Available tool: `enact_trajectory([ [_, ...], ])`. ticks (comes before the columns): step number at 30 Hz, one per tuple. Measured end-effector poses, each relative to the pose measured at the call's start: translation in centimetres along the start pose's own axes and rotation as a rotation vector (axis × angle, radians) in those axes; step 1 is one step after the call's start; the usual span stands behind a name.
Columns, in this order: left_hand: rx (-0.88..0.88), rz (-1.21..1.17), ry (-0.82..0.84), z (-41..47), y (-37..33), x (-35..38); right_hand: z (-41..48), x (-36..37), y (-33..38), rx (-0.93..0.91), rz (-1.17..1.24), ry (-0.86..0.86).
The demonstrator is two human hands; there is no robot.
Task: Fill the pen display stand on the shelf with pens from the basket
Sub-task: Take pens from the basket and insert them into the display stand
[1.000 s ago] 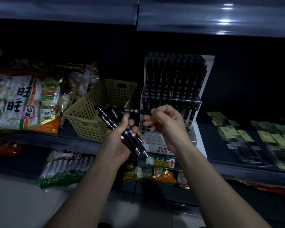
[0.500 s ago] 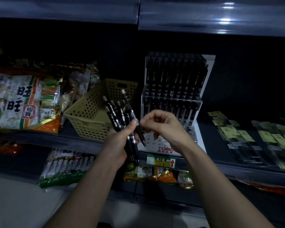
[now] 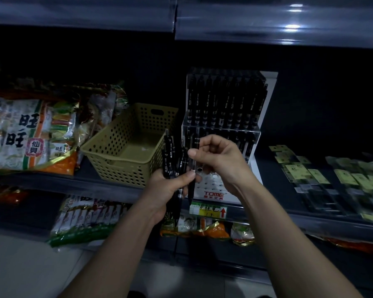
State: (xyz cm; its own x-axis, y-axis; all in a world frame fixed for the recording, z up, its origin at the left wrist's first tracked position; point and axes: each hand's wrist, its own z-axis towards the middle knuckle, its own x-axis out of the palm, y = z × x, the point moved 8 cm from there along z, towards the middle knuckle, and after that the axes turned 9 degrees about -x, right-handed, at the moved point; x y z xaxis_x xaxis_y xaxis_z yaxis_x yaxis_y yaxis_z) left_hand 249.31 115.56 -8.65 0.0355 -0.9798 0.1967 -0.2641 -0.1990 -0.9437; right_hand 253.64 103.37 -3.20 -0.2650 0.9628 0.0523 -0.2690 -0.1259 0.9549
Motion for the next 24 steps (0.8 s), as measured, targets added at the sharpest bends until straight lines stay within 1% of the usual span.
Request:
enact_trajectory([
  [5, -0.027, -0.027, 0.057, -0.2, 0.1, 0.4, -0.2, 0.1, -0.1, 0.047, 0.087, 0.112],
  [7, -0.041, -0.022, 0.056, -0.1, 0.2, 0.5, -0.2, -0.3, 0.0, 0.041, 0.075, 0.072],
  [10, -0.037, 0.017, 0.037, 0.1, 0.3, 0.6, 0.0, -1.2, 0.2, 0.014, 0.068, -0.041],
  [12, -0.028, 0.040, 0.015, 0.2, 0.3, 0.6, -0.1, -1.5, 0.4, -0.006, 0.071, -0.070],
  [14, -0.035, 0.029, 0.015, 0.3, 0.4, 0.5, -0.2, -1.6, 0.6, -0.006, 0.089, -0.051],
  [17, -0.032, 0.033, 0.028, 0.3, 0.3, 0.5, -0.4, -1.5, 0.5, 0.040, 0.085, -0.009],
  [24, -0.057, 0.059, 0.058, 0.5, 0.7, 0.6, -0.4, -1.7, 0.0, 0.086, 0.057, -0.011],
])
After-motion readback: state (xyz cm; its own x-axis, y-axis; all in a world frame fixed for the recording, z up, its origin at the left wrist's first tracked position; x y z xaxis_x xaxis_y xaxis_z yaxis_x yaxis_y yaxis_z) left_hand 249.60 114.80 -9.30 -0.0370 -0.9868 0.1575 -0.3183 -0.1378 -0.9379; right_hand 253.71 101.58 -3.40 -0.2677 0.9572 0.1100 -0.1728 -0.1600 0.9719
